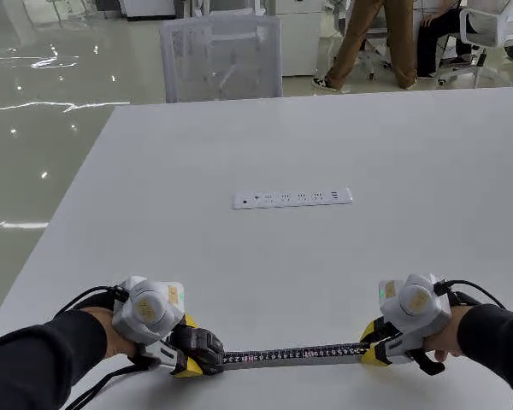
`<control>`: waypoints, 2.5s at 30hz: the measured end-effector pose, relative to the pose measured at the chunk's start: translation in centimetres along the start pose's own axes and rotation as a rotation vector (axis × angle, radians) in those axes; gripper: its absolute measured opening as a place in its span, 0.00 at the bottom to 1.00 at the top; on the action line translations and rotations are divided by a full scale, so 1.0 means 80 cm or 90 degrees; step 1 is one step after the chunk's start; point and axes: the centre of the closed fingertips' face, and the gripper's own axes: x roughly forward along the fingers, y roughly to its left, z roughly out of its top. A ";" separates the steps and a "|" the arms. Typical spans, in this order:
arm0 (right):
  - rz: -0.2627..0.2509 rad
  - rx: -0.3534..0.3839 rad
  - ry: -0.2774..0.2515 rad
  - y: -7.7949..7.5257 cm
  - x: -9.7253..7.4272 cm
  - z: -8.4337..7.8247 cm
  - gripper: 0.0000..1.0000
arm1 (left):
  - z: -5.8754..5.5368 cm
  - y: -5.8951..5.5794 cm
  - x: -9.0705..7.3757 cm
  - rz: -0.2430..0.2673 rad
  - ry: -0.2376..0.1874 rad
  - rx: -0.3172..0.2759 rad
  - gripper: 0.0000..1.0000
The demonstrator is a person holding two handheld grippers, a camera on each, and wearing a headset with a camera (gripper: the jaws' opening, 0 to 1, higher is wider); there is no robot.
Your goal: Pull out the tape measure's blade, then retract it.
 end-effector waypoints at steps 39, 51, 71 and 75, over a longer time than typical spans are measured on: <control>-0.294 0.239 -0.198 0.051 -0.143 -0.065 0.82 | -0.075 -0.031 -0.142 0.281 -0.314 -0.372 1.00; -0.307 0.283 -0.210 0.096 -0.164 -0.088 0.91 | -0.110 -0.049 -0.175 0.352 -0.319 -0.420 1.00; -0.328 0.269 -0.227 0.114 -0.178 -0.107 1.00 | -0.088 -0.079 -0.170 0.309 -0.331 -0.380 1.00; -0.334 0.271 -0.230 0.112 -0.181 -0.104 1.00 | -0.089 -0.078 -0.169 0.307 -0.329 -0.383 1.00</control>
